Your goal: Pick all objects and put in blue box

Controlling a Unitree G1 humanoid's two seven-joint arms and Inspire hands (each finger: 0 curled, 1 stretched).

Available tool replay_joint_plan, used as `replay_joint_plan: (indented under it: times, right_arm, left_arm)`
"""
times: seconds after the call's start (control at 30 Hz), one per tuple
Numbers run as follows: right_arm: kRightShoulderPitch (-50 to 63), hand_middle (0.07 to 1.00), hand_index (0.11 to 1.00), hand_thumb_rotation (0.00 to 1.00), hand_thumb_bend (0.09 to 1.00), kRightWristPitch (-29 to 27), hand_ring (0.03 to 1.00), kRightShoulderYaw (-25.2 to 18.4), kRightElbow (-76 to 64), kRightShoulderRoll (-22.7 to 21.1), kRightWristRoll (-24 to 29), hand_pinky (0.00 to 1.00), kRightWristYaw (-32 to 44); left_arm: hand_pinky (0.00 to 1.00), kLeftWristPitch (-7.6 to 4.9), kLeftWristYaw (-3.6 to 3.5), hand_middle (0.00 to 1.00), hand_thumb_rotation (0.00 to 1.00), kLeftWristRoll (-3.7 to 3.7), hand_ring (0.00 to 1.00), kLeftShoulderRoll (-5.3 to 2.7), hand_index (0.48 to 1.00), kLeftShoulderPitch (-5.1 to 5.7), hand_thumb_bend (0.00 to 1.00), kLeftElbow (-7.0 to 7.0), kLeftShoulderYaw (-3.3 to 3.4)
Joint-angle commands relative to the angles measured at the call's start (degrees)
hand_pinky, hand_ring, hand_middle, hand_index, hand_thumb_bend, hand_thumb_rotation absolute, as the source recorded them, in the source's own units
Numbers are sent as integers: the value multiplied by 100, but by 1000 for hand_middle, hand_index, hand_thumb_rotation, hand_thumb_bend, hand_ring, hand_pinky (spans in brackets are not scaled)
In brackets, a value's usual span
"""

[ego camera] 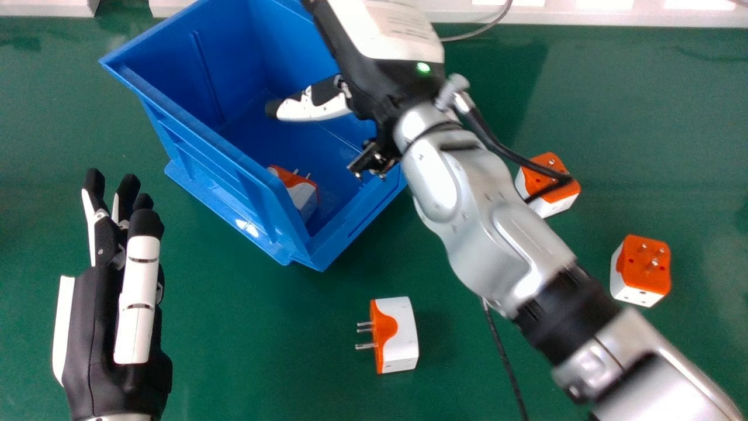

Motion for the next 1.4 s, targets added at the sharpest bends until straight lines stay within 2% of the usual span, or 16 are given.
replay_joint_plan:
  times: [0.0,0.13,0.23,0.33,0.43,0.6,0.67,0.77,0.9,1.17,1.33,1.37]
  right_arm:
    - [509,807,814,344,417,-64,761,-75,-938,-196,-143,622,50]
    - [1736,787,787,430,398,-16,735,-203,-2381,-543,-191,562,242]
    - [2680,803,804,520,418,-226,755,-376,-3062,-788,-18,595,249]
    - [3561,822,819,566,429,-612,777,-551,-3482,-1082,42,627,105]
    - [4375,809,800,569,434,-1091,760,-691,-3695,-1342,47,596,-110]
    - [5412,826,820,589,419,-1711,788,-784,-3695,-1666,107,640,-177]
    - [5592,819,812,545,435,-1972,780,-788,-3499,-1712,49,642,-326]
    - [5710,805,793,511,453,-2220,763,-781,-3246,-1770,-89,639,-432]
    - [5684,805,784,496,463,-2541,769,-783,-2904,-1892,-115,643,-399]
    - [5374,806,790,583,482,-2743,771,-732,-2349,-1888,-285,645,-273]
    - [4985,801,783,632,481,-2780,772,-641,-1939,-1838,-509,636,-327]
    - [4912,801,785,642,476,-2769,771,-625,-1867,-1826,-545,639,-331]
  left_arm:
    - [1000,-131,26,994,760,34,1000,-8,989,-15,534,-21,6]
    - [1000,-116,24,995,746,17,1000,5,990,-54,516,-7,26]
    - [1000,-117,7,1000,754,5,1000,30,994,-91,487,21,48]
    - [1000,-118,39,999,754,14,1000,17,994,-114,470,35,64]
    - [1000,-100,25,1000,734,-48,1000,18,995,-151,458,53,74]
    - [1000,-133,19,1000,741,-41,1000,35,999,-188,451,92,92]
    - [1000,-139,28,999,740,-29,1000,42,998,-207,434,107,110]
    - [1000,-148,52,998,743,32,1000,59,997,-224,411,120,132]
    - [1000,-113,23,1000,743,-37,1000,77,1000,-246,404,103,133]
    - [1000,-70,28,996,723,-67,1000,78,988,-273,416,59,114]
    - [1000,-71,35,1000,746,1,1000,110,995,-276,438,37,117]
    - [1000,-66,33,1000,753,-2,1000,115,996,-274,446,34,117]
